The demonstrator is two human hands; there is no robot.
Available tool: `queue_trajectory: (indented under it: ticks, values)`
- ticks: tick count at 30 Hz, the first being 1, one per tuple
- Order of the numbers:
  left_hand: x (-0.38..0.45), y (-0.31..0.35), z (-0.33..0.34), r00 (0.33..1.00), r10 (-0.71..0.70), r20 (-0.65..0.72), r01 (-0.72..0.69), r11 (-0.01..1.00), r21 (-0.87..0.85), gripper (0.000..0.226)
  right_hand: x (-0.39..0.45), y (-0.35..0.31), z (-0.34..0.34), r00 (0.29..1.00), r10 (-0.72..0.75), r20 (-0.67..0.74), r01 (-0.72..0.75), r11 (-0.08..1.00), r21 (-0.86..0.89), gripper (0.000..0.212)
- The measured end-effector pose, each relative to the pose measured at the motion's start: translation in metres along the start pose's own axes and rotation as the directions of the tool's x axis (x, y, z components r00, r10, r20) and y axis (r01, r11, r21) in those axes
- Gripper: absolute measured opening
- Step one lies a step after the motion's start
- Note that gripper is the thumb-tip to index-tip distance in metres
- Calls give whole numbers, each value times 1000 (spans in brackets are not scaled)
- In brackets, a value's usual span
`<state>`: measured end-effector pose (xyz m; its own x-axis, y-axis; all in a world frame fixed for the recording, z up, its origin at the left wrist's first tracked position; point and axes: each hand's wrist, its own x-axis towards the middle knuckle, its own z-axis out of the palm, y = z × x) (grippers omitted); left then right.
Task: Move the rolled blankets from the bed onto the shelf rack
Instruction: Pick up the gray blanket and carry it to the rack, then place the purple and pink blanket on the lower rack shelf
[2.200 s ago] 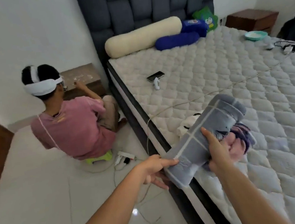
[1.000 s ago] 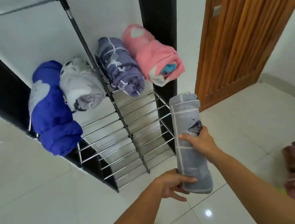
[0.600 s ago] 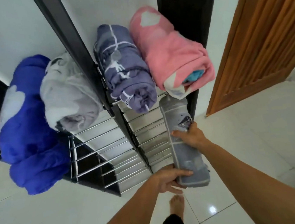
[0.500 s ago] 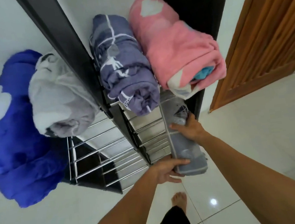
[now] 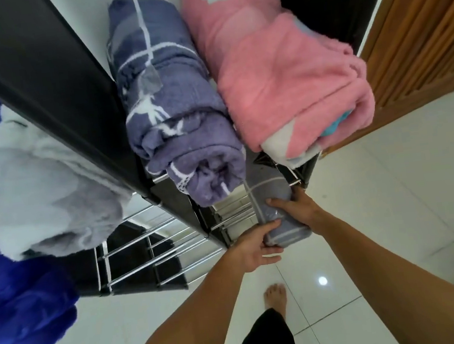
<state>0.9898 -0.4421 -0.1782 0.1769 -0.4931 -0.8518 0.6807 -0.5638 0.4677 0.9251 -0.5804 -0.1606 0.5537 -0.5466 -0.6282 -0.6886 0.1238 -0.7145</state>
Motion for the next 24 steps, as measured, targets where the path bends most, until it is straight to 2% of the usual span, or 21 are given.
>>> queue_trajectory:
  ticks: [5,8,10,13,17,24]
  values:
    - [4,10,8,998,65,0,-65,997,-38,31,-3,-8,-9,998,-32,-56,31,999,-29,93]
    - [4,29,20,995,95,-9,-95,978,-184,18,-3,-24,-19,988,-101,-120,97,994,-42,76]
    - [7,41,28,993,113,-20,-114,957,-265,21,-1,-32,-26,977,-137,-164,126,989,-75,62]
    - [13,47,36,992,129,-11,-126,949,-289,35,-4,-33,-30,975,-147,-164,117,977,-175,53]
    - [11,42,43,987,157,-19,-157,958,-241,47,-20,-13,-33,975,-126,-182,86,973,-216,48]
    - [-19,30,59,970,143,-197,-141,990,25,48,-69,35,-40,981,42,-189,-67,989,-129,56]
